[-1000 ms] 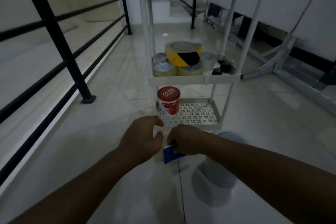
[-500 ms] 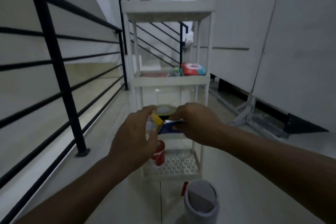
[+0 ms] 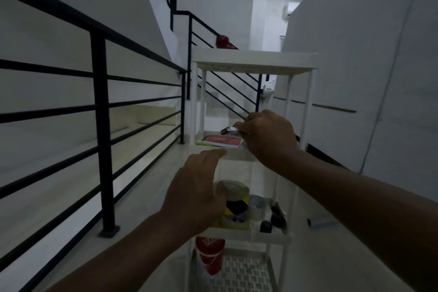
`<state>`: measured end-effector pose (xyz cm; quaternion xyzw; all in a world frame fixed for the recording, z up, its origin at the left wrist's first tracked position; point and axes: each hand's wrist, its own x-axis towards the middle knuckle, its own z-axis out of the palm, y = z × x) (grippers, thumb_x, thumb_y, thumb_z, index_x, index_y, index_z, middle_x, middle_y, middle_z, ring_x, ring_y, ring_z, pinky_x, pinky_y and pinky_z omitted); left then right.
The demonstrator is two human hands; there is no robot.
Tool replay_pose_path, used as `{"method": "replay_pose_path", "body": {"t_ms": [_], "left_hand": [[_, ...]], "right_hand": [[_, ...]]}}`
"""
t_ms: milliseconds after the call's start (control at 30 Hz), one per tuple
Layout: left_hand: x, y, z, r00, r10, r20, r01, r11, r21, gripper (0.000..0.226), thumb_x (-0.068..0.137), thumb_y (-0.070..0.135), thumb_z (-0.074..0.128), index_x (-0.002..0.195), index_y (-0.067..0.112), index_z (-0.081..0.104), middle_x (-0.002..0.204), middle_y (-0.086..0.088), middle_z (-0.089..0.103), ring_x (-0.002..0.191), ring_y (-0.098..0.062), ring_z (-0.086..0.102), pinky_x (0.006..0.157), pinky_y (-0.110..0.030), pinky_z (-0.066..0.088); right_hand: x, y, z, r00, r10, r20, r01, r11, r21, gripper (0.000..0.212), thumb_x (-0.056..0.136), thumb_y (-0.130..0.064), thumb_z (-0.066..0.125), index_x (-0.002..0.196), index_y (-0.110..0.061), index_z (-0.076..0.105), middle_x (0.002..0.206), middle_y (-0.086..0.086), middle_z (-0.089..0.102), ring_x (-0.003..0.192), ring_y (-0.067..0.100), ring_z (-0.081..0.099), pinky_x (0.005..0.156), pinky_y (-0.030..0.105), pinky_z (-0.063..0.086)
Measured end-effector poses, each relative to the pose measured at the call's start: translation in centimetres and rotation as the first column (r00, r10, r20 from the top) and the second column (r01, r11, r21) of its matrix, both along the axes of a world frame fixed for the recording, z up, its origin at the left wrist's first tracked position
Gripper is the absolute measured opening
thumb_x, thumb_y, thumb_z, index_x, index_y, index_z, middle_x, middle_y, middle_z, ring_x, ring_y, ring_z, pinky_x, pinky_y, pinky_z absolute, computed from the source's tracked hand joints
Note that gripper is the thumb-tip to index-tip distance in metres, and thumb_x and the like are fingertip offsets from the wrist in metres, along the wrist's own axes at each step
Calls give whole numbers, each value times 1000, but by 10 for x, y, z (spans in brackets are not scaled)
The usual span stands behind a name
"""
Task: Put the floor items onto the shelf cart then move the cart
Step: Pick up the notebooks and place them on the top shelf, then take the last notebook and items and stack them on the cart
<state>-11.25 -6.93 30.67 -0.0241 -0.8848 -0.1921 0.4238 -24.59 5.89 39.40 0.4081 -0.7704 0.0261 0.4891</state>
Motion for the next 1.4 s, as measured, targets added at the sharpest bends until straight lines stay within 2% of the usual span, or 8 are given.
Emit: {"method": "replay_pose_path", "body": {"t_ms": [267, 533, 633, 767, 1000, 1200, 1300, 1400], "left_hand": [[-44, -46, 8, 1000, -25, -15, 25, 1000, -17, 53, 82, 30, 52, 134, 26, 44, 127, 1, 55, 118, -16, 49, 96, -42, 47], [-58, -65, 21, 1000, -21, -9, 21, 999, -36, 54, 81, 28, 52, 135, 21, 46, 128, 2, 57, 119, -17, 49, 97, -43, 47], [-54, -63, 22, 999, -24, 27, 25, 999, -46, 54, 82, 29, 51, 135, 21, 46, 129, 1, 56, 120, -16, 48, 98, -42, 46], [-49, -55, 18, 999, -47, 19, 47, 998, -30, 42, 83, 30, 52, 125, 24, 54, 122, 4, 60, 113, -11, 53, 96, -38, 48], [-36, -11, -2, 997, -75, 7, 75, 997, -28, 9, 80, 22, 54, 83, 22, 63, 78, 8, 63, 74, -9, 58, 66, -39, 52], [-12, 52, -56, 964, -199, 176, 196, 980, 37, 7, 80, 12, 63, 80, 17, 66, 77, 1, 68, 71, -15, 65, 63, -32, 54], [-7, 73, -93, 919, -272, 284, 262, 962, 72, 7, 81, 12, 65, 85, 18, 66, 75, 6, 66, 71, -12, 62, 59, -28, 48], [-10, 89, -125, 886, -296, 356, 284, 955, 88, 12, 80, 15, 65, 88, 24, 64, 71, 18, 57, 66, 0, 55, 60, -22, 38]], "right_hand": [[-114, -100, -1, 984, -172, 54, 167, 982, 87, 14, 89, -33, 67, 99, -31, 77, 77, 3, 70, 71, 21, 67, 62, 27, 50], [-148, -135, -13, 784, -209, 584, 114, 974, 197, 36, 89, -42, 62, 80, -8, 59, 90, 17, 66, 76, 27, 61, 72, 36, 55], [-143, -126, -16, 728, -106, 677, -19, 985, 174, 30, 92, -32, 60, 98, -4, 72, 90, 12, 69, 75, 20, 64, 76, 37, 58], [-112, -97, -8, 810, 121, 574, -149, 989, 0, 26, 90, -14, 60, 114, -13, 70, 115, 7, 70, 95, 15, 67, 84, 31, 56], [-15, 11, -43, 842, 331, 425, -321, 942, -99, 16, 84, -15, 61, 92, -19, 75, 87, -4, 66, 72, 3, 54, 63, 16, 44], [21, 118, -130, 768, 148, 624, -168, 985, -27, 20, 80, -12, 61, 91, -17, 78, 86, -1, 70, 65, 10, 60, 58, 26, 52], [20, 165, -191, 644, -7, 765, -43, 998, 45, 27, 80, -10, 57, 96, -19, 77, 94, -2, 73, 59, -7, 50, 62, 8, 39], [18, 194, -246, 492, -109, 864, 64, 994, 89, 29, 83, -9, 56, 100, -21, 76, 103, 0, 73, 61, -12, 47, 70, 13, 44]]}}
